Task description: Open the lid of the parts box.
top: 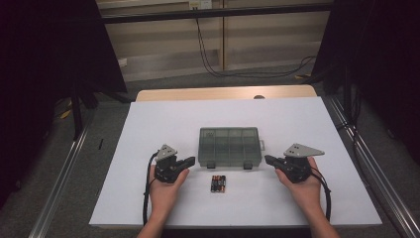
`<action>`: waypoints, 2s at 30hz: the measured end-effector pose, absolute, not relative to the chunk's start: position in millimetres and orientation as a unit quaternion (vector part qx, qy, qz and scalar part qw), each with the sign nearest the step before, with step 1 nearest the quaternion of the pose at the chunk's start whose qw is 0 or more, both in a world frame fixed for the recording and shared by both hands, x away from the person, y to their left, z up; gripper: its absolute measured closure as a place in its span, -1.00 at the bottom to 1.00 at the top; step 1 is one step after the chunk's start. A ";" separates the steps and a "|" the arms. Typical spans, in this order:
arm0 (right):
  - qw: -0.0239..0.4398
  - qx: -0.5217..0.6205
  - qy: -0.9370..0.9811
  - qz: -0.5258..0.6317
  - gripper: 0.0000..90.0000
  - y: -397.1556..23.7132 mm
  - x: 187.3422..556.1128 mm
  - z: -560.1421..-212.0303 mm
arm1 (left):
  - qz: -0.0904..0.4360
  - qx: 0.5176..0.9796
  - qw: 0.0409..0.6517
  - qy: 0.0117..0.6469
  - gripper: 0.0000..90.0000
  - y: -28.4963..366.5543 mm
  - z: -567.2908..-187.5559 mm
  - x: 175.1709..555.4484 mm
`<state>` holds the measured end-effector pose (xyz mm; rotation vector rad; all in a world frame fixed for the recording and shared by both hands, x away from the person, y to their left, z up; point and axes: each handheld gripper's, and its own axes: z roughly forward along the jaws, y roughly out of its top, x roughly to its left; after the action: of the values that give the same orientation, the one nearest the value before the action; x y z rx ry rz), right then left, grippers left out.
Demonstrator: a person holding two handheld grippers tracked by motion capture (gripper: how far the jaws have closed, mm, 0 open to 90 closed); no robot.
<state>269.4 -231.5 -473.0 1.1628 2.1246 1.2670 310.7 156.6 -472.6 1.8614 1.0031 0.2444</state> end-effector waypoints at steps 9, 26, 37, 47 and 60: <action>0.195 0.412 0.780 0.429 1.00 -224.1 272.3 -481.3 | 0.085 0.775 0.463 0.421 1.00 153.3 -478.9 318.8; 0.214 0.405 0.785 0.417 1.00 -219.4 271.4 -480.8 | 0.067 0.779 0.460 0.420 1.00 148.2 -480.8 322.5; 0.206 0.411 0.774 0.436 1.00 -222.3 271.0 -477.0 | 0.066 0.777 0.470 0.412 1.00 148.8 -478.2 320.7; 0.201 0.409 0.762 0.460 1.00 -223.0 274.9 -471.9 | 0.071 0.775 0.483 0.402 1.00 147.8 -470.7 320.4; 0.204 0.408 0.747 0.483 1.00 -221.0 285.8 -458.9 | 0.084 0.769 0.495 0.396 1.00 142.1 -460.4 323.7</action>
<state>285.8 -221.0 -458.9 1.1381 2.0854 1.3482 323.7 142.1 -460.4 1.8637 0.9590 0.2028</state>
